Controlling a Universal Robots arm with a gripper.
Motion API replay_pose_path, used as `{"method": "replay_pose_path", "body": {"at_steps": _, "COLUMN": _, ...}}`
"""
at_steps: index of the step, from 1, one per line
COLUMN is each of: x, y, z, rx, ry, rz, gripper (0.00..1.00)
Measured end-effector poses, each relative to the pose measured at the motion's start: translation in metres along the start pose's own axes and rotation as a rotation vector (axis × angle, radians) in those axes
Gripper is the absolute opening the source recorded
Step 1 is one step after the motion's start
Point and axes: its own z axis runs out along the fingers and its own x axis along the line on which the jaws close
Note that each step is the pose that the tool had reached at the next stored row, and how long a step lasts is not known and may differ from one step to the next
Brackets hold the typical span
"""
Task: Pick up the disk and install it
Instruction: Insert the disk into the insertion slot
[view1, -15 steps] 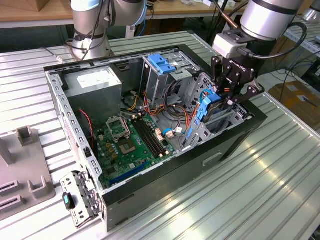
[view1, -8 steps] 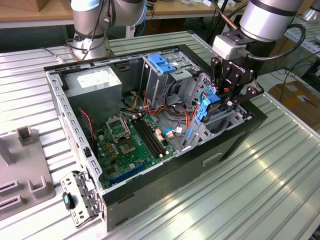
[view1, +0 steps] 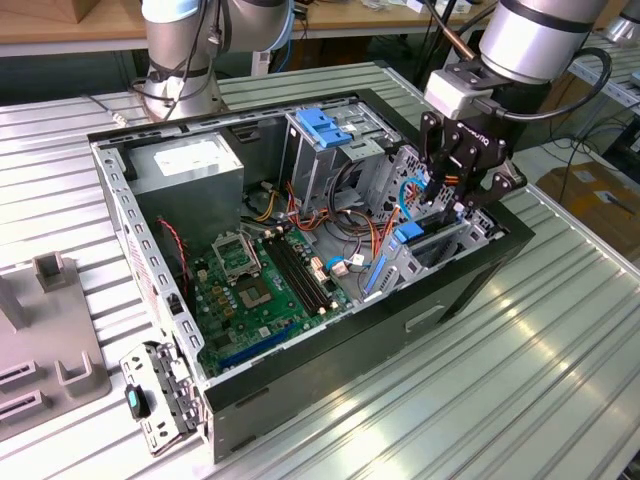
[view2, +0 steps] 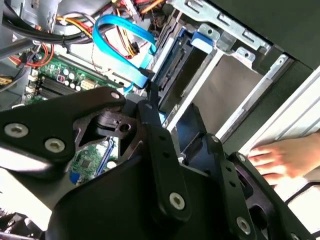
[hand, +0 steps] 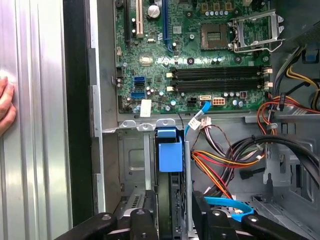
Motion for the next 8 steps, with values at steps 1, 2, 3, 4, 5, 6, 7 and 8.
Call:
{"method": "replay_pose_path", "body": {"at_steps": 1, "x": 0.0000, "y": 0.0000, "z": 0.0001, "rx": 0.0000, "ry": 0.0001, "rz": 0.000, "gripper": 0.42}}
{"method": "replay_pose_path", "body": {"at_steps": 2, "x": 0.0000, "y": 0.0001, "z": 0.0007, "rx": 0.0000, "ry": -0.0002, "rz": 0.000, "gripper": 0.42}}
{"method": "replay_pose_path", "body": {"at_steps": 3, "x": 0.0000, "y": 0.0006, "z": 0.0019, "rx": -0.0001, "ry": -0.0002, "rz": 0.000, "gripper": 0.42}}
{"method": "replay_pose_path", "body": {"at_steps": 4, "x": -0.0001, "y": 0.0016, "z": 0.0046, "rx": 0.0000, "ry": 0.0000, "rz": 0.000, "gripper": 0.42}}
{"method": "replay_pose_path", "body": {"at_steps": 5, "x": -0.0002, "y": 0.0021, "z": 0.0065, "rx": 0.0000, "ry": 0.0000, "rz": 0.000, "gripper": 0.42}}
{"method": "replay_pose_path", "body": {"at_steps": 6, "x": -0.0003, "y": 0.0023, "z": 0.0079, "rx": 0.0000, "ry": 0.0001, "rz": 0.000, "gripper": 0.42}}
{"method": "replay_pose_path", "body": {"at_steps": 7, "x": -0.0003, "y": 0.0023, "z": 0.0080, "rx": 0.0000, "ry": 0.0001, "rz": 0.000, "gripper": 0.42}}
{"method": "replay_pose_path", "body": {"at_steps": 8, "x": -0.0003, "y": 0.0023, "z": 0.0080, "rx": 0.0000, "ry": 0.0002, "rz": 0.000, "gripper": 0.42}}
